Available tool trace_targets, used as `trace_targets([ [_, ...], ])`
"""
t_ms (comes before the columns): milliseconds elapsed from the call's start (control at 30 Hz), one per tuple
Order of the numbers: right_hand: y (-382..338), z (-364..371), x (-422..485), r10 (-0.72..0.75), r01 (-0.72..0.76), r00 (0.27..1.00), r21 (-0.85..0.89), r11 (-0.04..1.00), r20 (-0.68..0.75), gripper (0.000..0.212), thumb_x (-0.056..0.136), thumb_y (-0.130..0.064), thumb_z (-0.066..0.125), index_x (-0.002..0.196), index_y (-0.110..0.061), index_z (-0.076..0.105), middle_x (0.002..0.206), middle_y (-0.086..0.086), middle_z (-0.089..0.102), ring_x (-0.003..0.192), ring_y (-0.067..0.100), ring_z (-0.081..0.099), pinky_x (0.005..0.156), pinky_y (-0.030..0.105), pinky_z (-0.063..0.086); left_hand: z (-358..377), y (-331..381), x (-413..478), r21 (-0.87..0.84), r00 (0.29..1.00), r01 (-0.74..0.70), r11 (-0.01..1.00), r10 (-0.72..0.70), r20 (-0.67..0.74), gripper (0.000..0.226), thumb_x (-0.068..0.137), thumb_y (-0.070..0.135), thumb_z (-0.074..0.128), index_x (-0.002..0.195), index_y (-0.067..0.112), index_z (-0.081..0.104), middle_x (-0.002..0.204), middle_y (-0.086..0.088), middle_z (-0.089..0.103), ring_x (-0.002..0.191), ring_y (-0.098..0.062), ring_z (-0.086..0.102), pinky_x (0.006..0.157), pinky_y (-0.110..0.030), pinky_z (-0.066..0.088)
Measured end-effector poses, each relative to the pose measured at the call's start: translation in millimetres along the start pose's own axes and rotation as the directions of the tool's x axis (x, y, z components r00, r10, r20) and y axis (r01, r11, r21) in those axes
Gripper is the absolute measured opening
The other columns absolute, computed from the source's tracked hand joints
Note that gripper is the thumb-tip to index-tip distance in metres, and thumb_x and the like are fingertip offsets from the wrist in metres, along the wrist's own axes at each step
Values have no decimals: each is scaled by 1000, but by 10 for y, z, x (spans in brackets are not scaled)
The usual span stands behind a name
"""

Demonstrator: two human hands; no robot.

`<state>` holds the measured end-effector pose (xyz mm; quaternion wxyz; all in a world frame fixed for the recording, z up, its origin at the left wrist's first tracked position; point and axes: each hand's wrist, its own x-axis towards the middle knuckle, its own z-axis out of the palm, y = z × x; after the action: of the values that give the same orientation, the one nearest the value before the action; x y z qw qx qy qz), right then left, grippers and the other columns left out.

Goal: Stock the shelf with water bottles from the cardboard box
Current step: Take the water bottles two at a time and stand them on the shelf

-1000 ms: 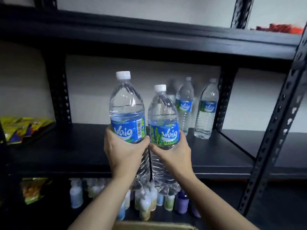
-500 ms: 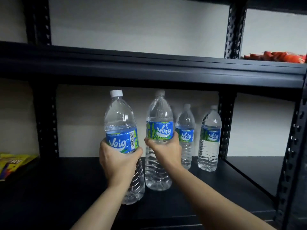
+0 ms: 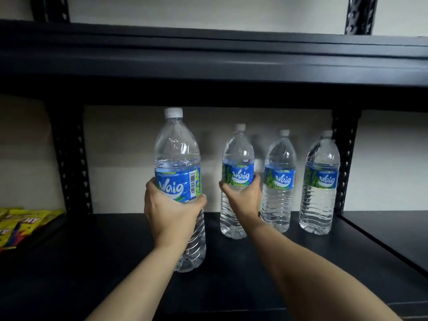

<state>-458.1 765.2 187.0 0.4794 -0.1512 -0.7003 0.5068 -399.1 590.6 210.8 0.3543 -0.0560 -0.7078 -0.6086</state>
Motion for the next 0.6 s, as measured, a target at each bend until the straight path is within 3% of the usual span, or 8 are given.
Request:
trace_targets([
  [167, 161, 5, -8, -3, 3, 1000, 6, 1000, 19, 78, 62, -31, 90, 124, -14, 46, 89, -16, 51, 88, 12, 54, 77, 21, 39, 44, -65, 31, 8, 1000, -21, 1000, 21, -21, 78, 48, 27, 94, 111, 12, 50, 103, -4, 60, 92, -22, 59, 80, -32, 50],
  [267, 177, -25, 8, -51, 50, 996, 15, 999, 69, 89, 62, -34, 92, 132, -14, 42, 103, -11, 52, 99, 11, 55, 83, 15, 36, 77, -92, 30, 1, 1000, -11, 1000, 11, -21, 76, 48, 27, 93, 109, 13, 50, 102, -3, 60, 90, -21, 59, 76, -29, 48],
  [333, 246, -67, -20, -49, 49, 990, 5, 999, 130, 98, 62, -30, 93, 140, -11, 35, 114, -12, 46, 106, 5, 46, 91, 14, 32, 99, -111, 32, 11, 1000, -14, 1000, 14, -15, 77, 48, 27, 93, 110, 12, 51, 102, -4, 61, 91, -23, 60, 79, -34, 51],
  [400, 452, -80, -96, 7, 11, 979, -86, 996, 203, 104, 57, -32, 93, 140, -12, 34, 119, -9, 45, 110, 7, 46, 98, 23, 37, 116, -132, 32, 14, 1000, -15, 1000, 16, -16, 77, 48, 26, 92, 111, 12, 51, 102, -4, 61, 92, -24, 60, 81, -35, 52],
  [500, 720, -113, -246, 178, -135, 957, -192, 972, 228, 93, 53, -42, 92, 128, -15, 44, 115, 0, 63, 107, 20, 63, 95, 38, 52, 146, -170, 20, 6, 1000, -4, 1000, 4, -16, 75, 49, 22, 92, 110, 12, 51, 102, -4, 60, 92, -24, 59, 80, -33, 50],
  [600, 735, -97, -240, 228, -184, 951, -211, 960, 211, 86, 58, -42, 92, 124, -14, 44, 115, 3, 64, 107, 24, 64, 93, 38, 51, 168, -200, 23, 5, 1000, 5, 1000, -5, -14, 75, 49, 22, 92, 110, 12, 50, 102, -4, 60, 91, -24, 59, 80, -36, 51],
])
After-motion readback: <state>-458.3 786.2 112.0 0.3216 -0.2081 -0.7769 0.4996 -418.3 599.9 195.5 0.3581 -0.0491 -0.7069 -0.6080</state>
